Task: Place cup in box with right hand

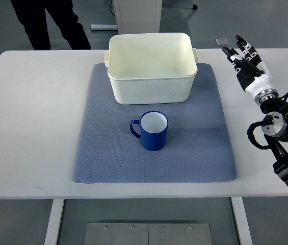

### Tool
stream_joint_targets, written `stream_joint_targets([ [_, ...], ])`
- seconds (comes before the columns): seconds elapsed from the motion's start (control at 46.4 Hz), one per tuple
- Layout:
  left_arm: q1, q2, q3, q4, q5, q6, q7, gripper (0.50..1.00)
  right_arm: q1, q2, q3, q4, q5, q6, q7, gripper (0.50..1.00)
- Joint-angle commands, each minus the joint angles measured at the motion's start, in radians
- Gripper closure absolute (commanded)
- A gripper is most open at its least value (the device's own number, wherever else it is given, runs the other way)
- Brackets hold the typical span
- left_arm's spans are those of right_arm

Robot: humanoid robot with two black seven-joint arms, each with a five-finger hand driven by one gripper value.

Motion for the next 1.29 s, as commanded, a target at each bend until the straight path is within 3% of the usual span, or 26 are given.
stream_joint_targets([
  [0.0,-0.002,0.000,0.001,0.000,0.001,0.000,0.000,0.500,0.000,0.000,0.000,0.000,0.000,0.000,0.000,0.500],
  [1.272,-0.001,0.000,0.000,0.000,0.000,-0.002,0.000,0.500,0.009,-0.003,0.000,-0.002,0.000,0.000,0.000,0.500],
])
